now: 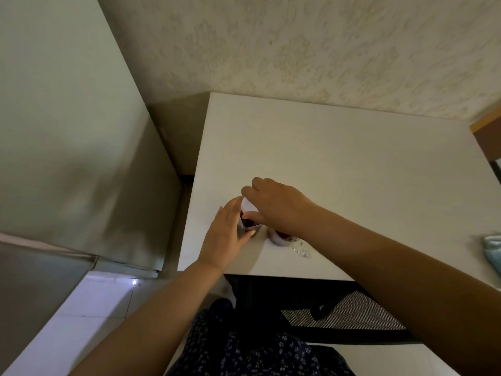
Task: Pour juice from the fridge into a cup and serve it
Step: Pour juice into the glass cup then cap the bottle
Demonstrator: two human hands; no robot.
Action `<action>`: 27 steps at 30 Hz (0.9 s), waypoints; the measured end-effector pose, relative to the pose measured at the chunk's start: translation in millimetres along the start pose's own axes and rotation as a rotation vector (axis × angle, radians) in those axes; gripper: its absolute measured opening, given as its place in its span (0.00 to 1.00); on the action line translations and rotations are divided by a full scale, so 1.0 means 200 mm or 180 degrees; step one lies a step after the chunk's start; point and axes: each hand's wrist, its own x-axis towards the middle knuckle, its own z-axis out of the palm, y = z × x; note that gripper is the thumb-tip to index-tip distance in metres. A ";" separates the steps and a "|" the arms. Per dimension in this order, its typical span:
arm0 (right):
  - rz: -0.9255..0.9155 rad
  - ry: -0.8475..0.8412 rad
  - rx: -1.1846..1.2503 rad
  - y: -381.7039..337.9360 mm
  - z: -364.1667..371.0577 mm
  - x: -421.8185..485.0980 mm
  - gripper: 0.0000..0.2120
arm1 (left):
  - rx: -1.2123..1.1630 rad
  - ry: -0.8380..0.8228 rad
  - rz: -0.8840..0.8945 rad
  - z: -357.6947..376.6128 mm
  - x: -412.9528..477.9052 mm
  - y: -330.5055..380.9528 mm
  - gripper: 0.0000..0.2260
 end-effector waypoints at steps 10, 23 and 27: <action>0.0341 -0.0017 0.0045 -0.03 0.03 0.04 0.11 | -0.0155 0.0050 -0.0096 -0.01 0.01 0.02 0.29; 0.0165 0.0097 0.0232 0.00 0.06 -0.01 0.12 | -0.0032 -0.0028 0.0014 -0.01 0.01 0.00 0.29; 0.0392 0.0154 0.0185 -0.04 0.07 -0.01 0.12 | -0.0038 -0.0039 0.0007 -0.01 0.01 -0.01 0.29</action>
